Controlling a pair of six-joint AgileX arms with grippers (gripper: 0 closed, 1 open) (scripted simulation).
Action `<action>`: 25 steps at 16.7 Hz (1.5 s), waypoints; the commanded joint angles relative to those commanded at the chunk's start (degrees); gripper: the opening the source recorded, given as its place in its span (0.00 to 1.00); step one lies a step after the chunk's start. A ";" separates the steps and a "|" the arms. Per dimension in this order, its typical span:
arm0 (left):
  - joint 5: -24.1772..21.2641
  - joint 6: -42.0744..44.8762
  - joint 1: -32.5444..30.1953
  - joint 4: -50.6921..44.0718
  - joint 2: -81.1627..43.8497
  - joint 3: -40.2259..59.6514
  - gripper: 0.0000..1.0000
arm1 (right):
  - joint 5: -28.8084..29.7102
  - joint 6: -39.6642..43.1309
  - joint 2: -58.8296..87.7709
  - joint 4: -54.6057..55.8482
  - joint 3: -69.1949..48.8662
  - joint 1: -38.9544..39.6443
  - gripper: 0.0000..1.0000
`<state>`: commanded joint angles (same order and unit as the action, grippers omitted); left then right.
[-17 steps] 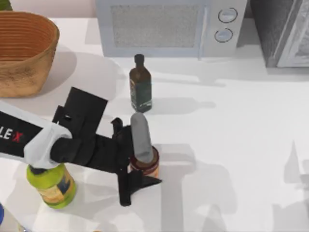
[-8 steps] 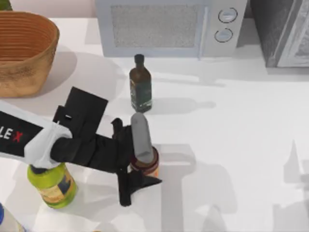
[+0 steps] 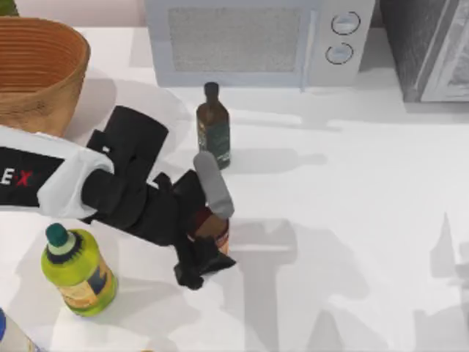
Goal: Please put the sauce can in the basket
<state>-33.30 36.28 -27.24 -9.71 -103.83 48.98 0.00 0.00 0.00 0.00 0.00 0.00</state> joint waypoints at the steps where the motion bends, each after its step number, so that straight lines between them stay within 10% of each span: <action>1: 1.34 -1.44 1.00 -2.62 0.62 1.84 0.00 | 0.00 0.00 0.00 0.00 0.00 0.00 1.00; 15: 23.03 -25.42 28.19 -24.32 7.39 37.29 0.00 | 0.00 0.00 0.00 0.00 0.00 0.00 1.00; 25: 26.72 -29.91 34.58 -25.91 6.44 44.25 0.00 | 0.00 0.00 0.00 0.00 0.00 0.00 1.00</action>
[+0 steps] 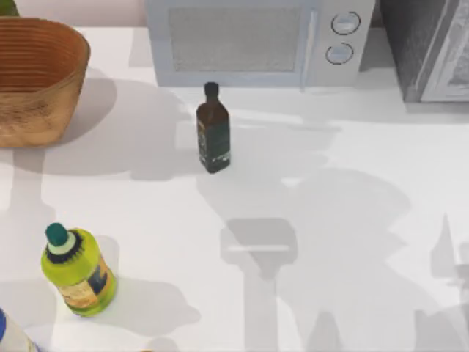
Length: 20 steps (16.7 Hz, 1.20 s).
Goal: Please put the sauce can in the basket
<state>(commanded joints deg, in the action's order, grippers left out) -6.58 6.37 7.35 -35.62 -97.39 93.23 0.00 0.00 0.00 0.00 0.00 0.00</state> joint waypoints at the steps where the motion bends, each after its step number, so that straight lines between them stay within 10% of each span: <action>1: -0.03 0.18 -0.24 0.07 0.23 -0.15 0.00 | 0.00 0.00 0.00 0.00 0.00 0.00 1.00; 20: 0.46 -0.42 -0.74 10.29 -7.78 -2.46 0.00 | 0.00 0.00 0.00 0.00 0.00 0.00 1.00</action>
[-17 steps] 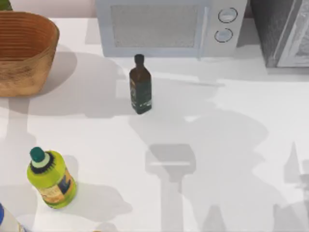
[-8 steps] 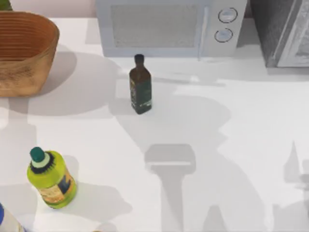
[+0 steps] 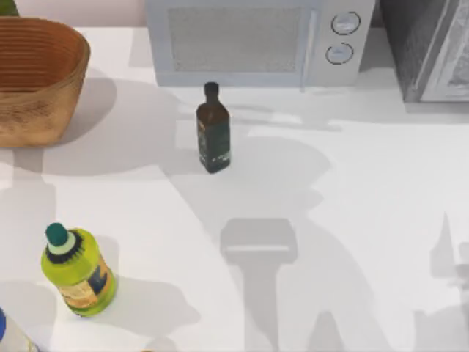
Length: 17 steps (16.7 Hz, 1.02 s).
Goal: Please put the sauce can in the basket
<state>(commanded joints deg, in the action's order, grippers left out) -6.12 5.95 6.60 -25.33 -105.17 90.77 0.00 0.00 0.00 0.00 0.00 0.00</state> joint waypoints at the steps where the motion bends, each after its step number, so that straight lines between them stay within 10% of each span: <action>1: 0.00 0.00 0.00 0.00 0.00 0.00 0.08 | 0.00 0.00 0.00 0.00 0.00 0.00 1.00; 13: 0.00 0.00 0.00 0.00 0.00 0.00 0.98 | 0.00 0.00 0.00 0.00 0.00 0.00 1.00; 17: 0.00 0.00 0.00 0.00 0.00 0.00 1.00 | 0.00 0.00 0.00 0.00 0.00 0.00 1.00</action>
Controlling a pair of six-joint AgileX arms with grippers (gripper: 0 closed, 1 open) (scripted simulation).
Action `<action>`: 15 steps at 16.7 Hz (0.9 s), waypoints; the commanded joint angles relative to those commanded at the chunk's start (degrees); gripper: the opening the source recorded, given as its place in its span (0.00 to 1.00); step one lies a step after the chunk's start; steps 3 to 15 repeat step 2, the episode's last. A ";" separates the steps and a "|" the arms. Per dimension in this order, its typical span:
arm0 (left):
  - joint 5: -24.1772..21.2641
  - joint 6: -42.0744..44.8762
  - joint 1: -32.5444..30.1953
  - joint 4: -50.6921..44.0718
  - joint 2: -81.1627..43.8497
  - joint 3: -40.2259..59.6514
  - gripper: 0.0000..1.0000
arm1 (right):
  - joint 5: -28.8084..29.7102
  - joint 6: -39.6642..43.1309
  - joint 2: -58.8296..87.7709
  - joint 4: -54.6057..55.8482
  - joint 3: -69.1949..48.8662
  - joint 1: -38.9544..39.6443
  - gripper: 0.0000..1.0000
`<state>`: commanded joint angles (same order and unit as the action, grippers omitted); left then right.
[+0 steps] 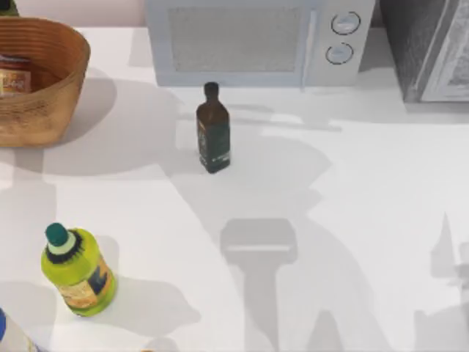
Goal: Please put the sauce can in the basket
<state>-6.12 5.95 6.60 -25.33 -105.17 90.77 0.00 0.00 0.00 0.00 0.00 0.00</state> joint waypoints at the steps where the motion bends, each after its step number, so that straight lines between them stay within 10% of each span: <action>1: 0.00 0.00 0.00 0.00 0.00 0.00 1.00 | 0.00 0.00 0.00 0.00 0.00 0.00 1.00; 15: 0.00 0.00 0.00 0.00 0.00 0.00 1.00 | 0.00 0.00 0.00 0.00 0.00 0.00 1.00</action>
